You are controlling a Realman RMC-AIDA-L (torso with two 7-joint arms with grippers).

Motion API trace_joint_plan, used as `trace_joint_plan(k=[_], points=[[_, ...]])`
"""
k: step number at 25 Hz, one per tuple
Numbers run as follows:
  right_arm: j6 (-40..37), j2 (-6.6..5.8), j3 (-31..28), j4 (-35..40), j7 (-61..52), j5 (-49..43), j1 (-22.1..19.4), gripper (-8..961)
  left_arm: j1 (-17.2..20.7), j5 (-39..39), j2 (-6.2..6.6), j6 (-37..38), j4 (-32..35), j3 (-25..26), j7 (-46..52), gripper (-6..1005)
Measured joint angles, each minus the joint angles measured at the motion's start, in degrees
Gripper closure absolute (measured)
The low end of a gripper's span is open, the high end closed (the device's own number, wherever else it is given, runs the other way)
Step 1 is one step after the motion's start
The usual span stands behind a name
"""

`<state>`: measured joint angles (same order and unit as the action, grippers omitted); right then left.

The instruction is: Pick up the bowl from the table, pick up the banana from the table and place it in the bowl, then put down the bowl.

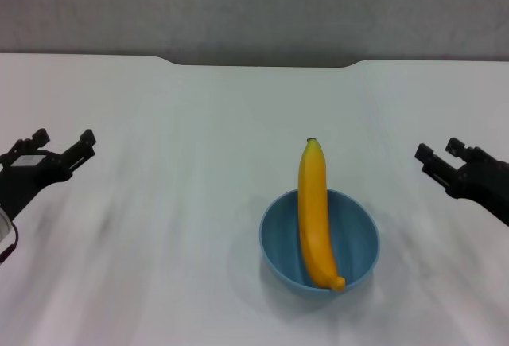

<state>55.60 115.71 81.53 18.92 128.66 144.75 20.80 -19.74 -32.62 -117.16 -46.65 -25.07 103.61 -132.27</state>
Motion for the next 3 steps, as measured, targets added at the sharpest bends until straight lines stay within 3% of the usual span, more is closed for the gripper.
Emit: trace_joint_plan(k=[3], points=[[-0.71,0.21,0.73,-1.34,1.06,0.13,1.08,289,-0.18,1.76,0.02,0.8,1.12,-0.04,-0.61,108]])
